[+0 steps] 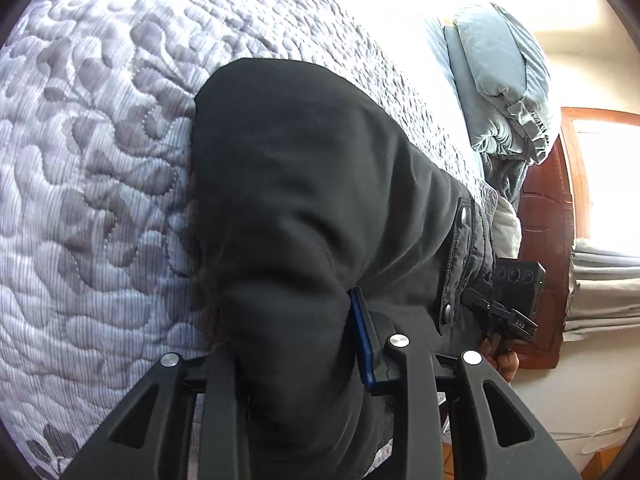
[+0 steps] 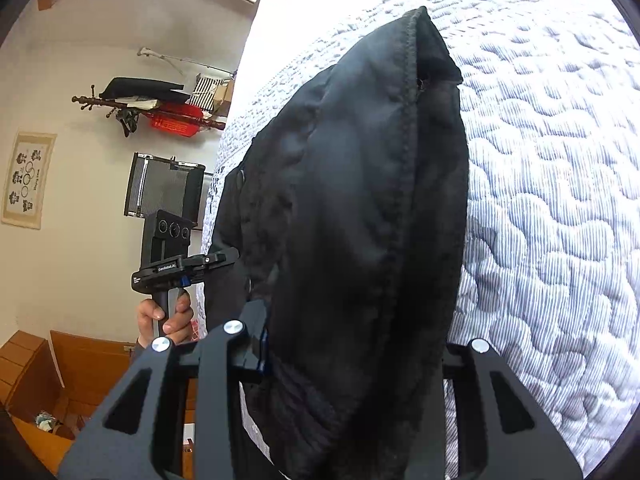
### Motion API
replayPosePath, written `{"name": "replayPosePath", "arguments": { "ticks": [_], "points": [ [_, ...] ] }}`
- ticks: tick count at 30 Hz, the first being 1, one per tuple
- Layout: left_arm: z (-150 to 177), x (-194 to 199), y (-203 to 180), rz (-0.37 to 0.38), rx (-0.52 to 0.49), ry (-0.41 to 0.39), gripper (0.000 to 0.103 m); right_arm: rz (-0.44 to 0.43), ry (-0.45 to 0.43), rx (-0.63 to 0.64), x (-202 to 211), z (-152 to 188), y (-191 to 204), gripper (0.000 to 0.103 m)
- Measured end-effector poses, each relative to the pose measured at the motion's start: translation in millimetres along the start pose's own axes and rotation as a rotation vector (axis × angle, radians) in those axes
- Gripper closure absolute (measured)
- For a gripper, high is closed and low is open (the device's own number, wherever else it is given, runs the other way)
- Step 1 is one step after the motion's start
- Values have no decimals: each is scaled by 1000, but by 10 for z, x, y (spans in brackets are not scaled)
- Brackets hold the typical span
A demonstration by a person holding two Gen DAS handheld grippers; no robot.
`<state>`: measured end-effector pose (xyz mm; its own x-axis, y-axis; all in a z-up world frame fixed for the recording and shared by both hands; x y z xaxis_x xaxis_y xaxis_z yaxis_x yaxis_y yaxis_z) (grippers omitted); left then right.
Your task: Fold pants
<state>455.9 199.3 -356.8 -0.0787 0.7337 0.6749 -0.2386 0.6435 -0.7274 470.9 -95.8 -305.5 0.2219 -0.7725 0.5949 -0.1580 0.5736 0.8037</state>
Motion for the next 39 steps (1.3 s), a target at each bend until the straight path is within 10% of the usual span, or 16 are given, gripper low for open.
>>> {"name": "replayPosePath", "arguments": {
  "ticks": [7, 11, 17, 23, 33, 39],
  "points": [
    [26, -40, 128, 16, -9, -29, 62, 41, 10, -32, -81, 44, -288, 44],
    [91, 149, 172, -58, -23, -102, 36, 74, -22, -23, 21, 23, -126, 28],
    [268, 517, 132, -188, -70, -275, 25, 201, -110, 26, 389, 200, -112, 26],
    [338, 312, 303, -295, -48, -251, 24, 399, -121, 24, 313, 317, -441, 25],
    [521, 592, 314, -237, -33, -336, 13, 236, -202, -64, 469, 422, -406, 19],
    [1043, 1099, 116, -313, -41, -494, 6, 302, -274, -90, 726, 892, -37, 10]
  ]
}}
Point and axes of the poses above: each gripper's, at about its wrist camera, not at the fingertips, and x roughly against the way its jaws point, y to its left, z to its underside, the point moved 9 cm from there along -x, roughly the way its jaws point, and after that the axes turned 8 degrees about y, right-handed, at the moved point
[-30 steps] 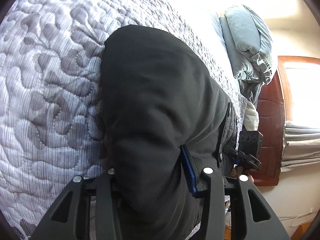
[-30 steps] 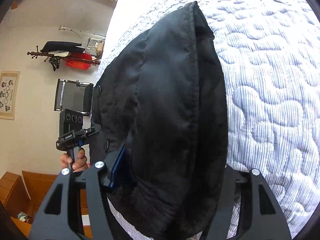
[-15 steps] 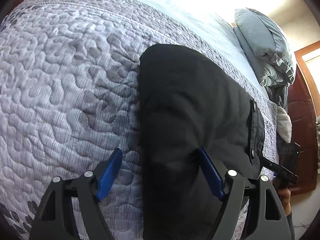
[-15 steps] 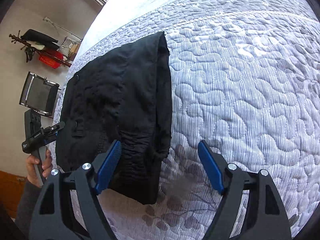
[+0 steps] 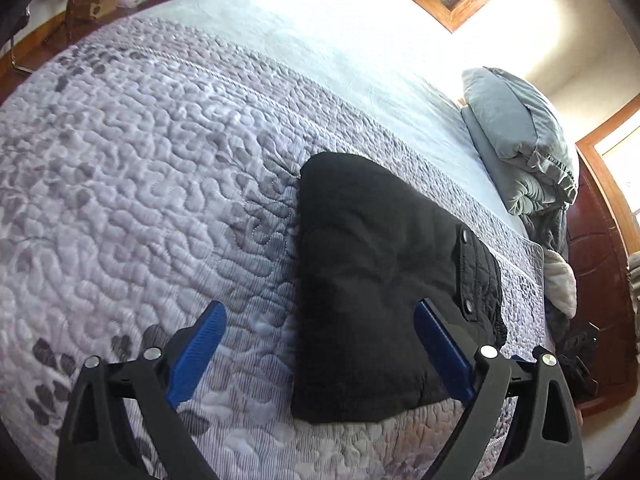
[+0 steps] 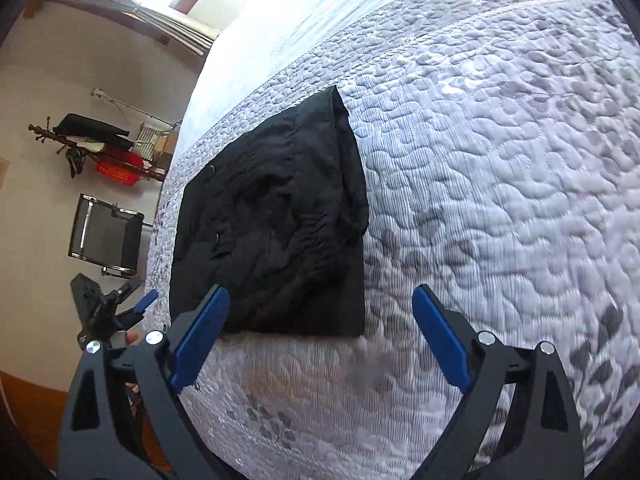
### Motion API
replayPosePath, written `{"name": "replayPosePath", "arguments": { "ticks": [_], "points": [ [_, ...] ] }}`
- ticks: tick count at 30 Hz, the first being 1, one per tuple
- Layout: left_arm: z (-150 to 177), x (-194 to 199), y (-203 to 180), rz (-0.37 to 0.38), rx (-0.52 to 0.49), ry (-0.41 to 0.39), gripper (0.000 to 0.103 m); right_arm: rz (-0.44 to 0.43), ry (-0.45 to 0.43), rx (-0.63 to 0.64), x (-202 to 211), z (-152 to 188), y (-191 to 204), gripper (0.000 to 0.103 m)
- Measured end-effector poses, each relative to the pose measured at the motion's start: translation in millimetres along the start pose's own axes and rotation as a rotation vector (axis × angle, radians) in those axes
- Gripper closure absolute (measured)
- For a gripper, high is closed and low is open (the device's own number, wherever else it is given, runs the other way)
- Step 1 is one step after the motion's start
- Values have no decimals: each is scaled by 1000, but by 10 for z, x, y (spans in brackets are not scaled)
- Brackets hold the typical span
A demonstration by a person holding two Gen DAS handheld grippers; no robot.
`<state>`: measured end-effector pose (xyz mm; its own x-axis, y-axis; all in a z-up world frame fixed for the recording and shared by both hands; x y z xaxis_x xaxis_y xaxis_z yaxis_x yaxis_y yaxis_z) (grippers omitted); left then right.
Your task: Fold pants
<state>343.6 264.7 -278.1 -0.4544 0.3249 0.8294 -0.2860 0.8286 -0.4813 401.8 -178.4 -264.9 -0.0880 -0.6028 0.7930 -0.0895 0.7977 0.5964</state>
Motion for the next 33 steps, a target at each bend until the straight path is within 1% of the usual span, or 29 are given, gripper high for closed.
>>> {"name": "replayPosePath", "arguments": {
  "ticks": [2, 5, 6, 11, 12, 15, 17, 21, 25, 28, 29, 31, 33],
  "points": [
    [155, 270, -68, -43, -22, -28, 4, 37, -54, 39, 216, 208, 153, 10],
    [428, 706, -245, -169, -87, -89, 4, 117, -149, 119, 584, 601, 451, 7],
    [546, 866, -308, -199, -106, -111, 4, 141, -184, 140, 706, 732, 545, 6],
    [1138, 1528, -701, -258, -168, -187, 4, 256, -374, 245, 1356, 1390, 1011, 3],
    [1262, 1664, -794, -274, -186, -205, 4, 267, -398, 268, 1471, 1525, 1109, 3],
    [1589, 2034, -1049, -343, -231, -268, 4, 268, -428, 340, 1737, 1828, 1367, 3],
    [1793, 2220, -1215, -356, -263, -285, 4, 275, -458, 366, 1888, 2038, 1498, 3],
    [2180, 2553, -1475, -318, -280, -316, 4, 374, -485, 389, 2125, 2354, 1660, 3],
    [2472, 2849, -1628, -371, -316, -374, 4, 459, -516, 378, 2351, 2659, 1763, 3],
    [2668, 3018, -1760, -375, -339, -405, 4, 511, -552, 403, 2480, 2851, 1847, 3],
    [2729, 3049, -1802, -371, -351, -404, 4, 526, -558, 414, 2509, 2917, 1874, 3],
    [2822, 3102, -1876, -370, -374, -400, 4, 536, -567, 422, 2551, 3056, 1915, 3],
    [2909, 3168, -1929, -348, -382, -406, 4, 518, -564, 428, 2574, 3154, 1940, 3]
  ]
}}
Point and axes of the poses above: each gripper's, at about its wrist camera, not at the fingertips, and x roughly against the way its jaws point, y to its left, z to its underside, the point moved 9 cm from there along -x, roughly the way its jaws point, and after that the axes turned 8 degrees about y, right-handed, at the moved point
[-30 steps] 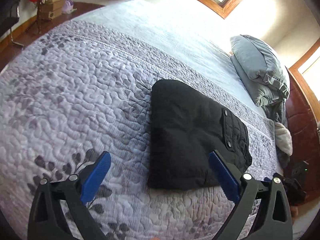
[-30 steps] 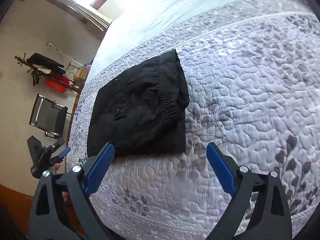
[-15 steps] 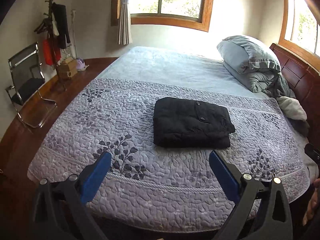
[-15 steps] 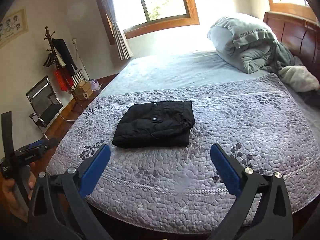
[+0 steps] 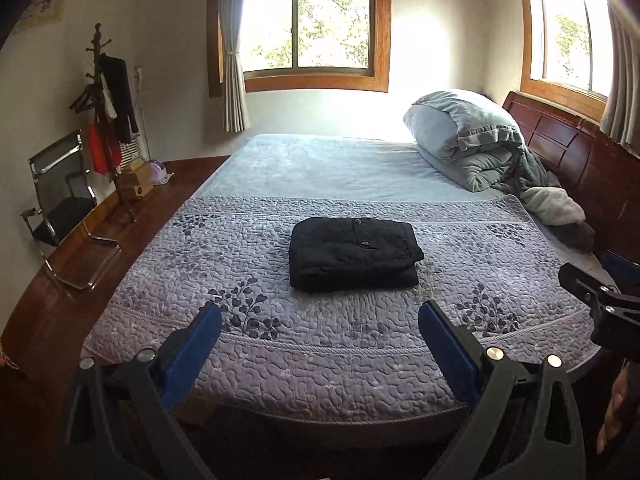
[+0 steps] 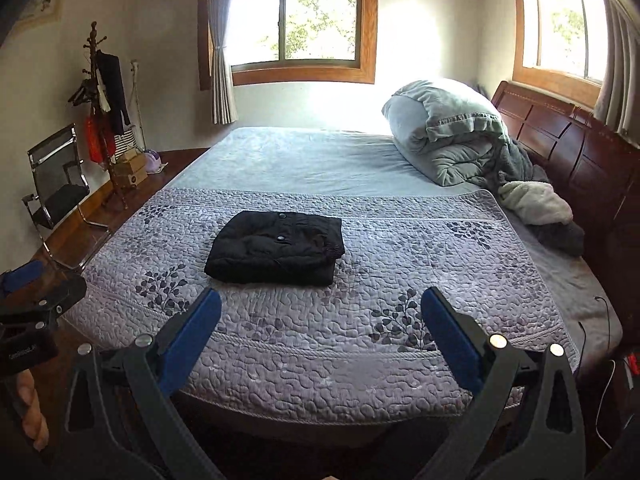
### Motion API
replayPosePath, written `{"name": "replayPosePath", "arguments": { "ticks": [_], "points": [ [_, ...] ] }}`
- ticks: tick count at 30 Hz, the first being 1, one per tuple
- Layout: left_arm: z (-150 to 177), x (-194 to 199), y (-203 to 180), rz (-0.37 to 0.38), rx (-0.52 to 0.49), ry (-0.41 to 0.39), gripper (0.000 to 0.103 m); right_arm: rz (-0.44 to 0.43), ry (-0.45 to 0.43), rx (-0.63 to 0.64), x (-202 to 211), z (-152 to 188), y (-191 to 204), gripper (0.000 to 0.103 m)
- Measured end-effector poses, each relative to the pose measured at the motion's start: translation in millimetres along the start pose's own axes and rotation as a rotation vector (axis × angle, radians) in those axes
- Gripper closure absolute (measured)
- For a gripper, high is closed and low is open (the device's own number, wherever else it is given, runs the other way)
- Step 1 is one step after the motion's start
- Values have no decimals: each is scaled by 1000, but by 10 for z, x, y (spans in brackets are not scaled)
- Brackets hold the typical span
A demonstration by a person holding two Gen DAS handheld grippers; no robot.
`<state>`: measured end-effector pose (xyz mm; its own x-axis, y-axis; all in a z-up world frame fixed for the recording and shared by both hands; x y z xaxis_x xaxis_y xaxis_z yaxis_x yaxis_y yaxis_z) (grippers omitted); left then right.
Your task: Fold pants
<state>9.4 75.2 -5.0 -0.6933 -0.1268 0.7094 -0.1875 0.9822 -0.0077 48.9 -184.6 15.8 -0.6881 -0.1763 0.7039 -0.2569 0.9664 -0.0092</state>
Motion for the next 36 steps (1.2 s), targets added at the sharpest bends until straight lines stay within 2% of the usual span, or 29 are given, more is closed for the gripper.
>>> {"name": "replayPosePath", "arguments": {
  "ticks": [4, 7, 12, 22, 26, 36],
  "points": [
    [90, 161, -59, 54, 6, -11, 4, -16, -10, -3, 164, 96, 60, 3],
    [157, 271, -93, 60, -5, -31, 4, -21, -19, 6, 235, 136, 115, 3],
    [202, 375, -107, 112, 6, -39, 4, -41, -25, 15, 280, 146, 190, 3],
    [179, 326, 3, 78, 36, -43, 4, -39, -32, 59, 240, 106, 311, 3],
    [176, 230, -16, 91, 43, -16, 4, -44, -21, 65, 157, 73, 333, 3],
    [132, 47, 5, 32, 33, 19, 4, -64, 7, 58, -30, 28, 327, 3]
  ]
}}
Point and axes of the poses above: each gripper's, at about its wrist camera, not at the fingertips, and x roughly against the way its jaws point, y to its left, z to its underside, the point moved 9 cm from there along -x, roughly the way its jaws point, and after that the axes turned 8 degrees about y, right-handed, at the moved point
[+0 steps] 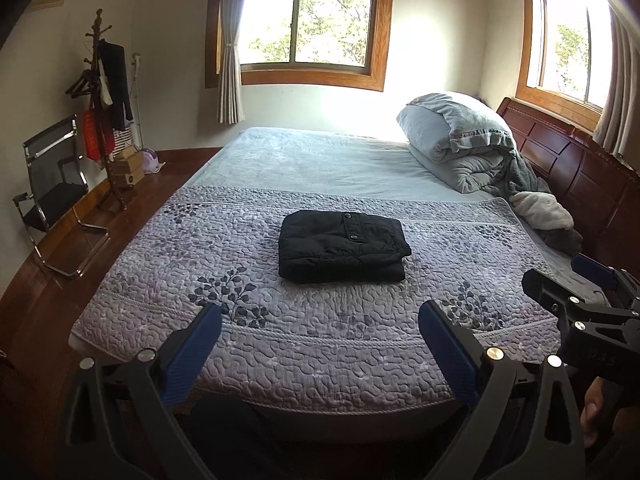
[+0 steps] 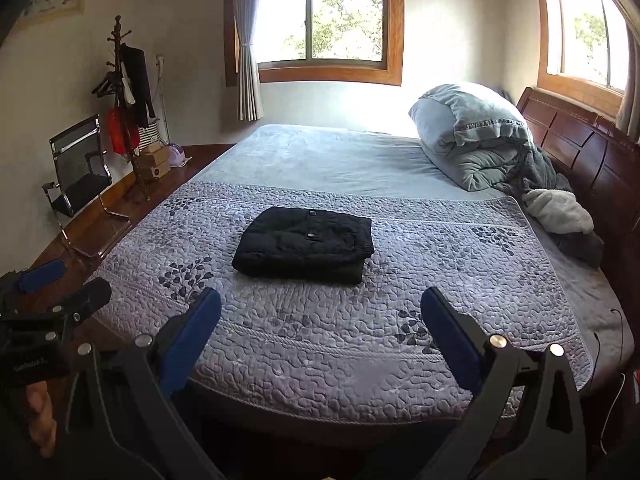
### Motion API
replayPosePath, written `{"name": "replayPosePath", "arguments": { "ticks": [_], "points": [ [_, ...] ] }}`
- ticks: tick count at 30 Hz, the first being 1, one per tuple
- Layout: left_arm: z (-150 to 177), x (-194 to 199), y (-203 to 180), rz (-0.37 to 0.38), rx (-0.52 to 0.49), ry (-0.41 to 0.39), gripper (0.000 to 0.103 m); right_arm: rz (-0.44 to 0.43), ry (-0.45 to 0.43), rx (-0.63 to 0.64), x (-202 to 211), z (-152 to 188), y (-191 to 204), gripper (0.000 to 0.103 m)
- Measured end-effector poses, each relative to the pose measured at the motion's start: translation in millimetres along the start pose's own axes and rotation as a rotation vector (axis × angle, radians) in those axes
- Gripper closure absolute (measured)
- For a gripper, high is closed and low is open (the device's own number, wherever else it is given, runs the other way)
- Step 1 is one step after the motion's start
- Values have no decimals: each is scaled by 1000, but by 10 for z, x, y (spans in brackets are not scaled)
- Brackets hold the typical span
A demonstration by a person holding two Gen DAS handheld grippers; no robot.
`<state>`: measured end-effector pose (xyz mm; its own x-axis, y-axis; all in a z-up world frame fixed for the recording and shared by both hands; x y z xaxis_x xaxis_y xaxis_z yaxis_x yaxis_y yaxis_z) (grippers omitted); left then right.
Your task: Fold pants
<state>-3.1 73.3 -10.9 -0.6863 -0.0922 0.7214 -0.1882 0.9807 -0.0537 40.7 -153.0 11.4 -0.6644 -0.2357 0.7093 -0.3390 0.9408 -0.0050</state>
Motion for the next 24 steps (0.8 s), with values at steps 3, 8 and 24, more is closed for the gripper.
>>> {"name": "replayPosePath", "arguments": {
  "ticks": [3, 8, 24],
  "points": [
    [-23, -30, -10, -6, 0, 3, 4, -1, 9, -2, -48, 5, -14, 3],
    [-65, -44, -48, -9, -6, 4, 4, -3, 13, -8, -78, 8, -32, 3],
    [-112, -32, -152, -5, -19, 6, 4, -6, 14, -22, -110, 18, -87, 3]
  ]
}}
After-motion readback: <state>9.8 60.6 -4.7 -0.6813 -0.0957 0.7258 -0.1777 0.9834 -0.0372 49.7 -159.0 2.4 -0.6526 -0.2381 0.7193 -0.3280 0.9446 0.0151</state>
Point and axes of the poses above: each gripper's, at about its wrist camera, not at the fingertips, and x roughly against the way its jaws point, y to its left, z to its underside, the point moved 9 cm from there along -x, roughly the way its jaws point, and after that the axes turned 8 degrees about y, right-handed, at the moved point
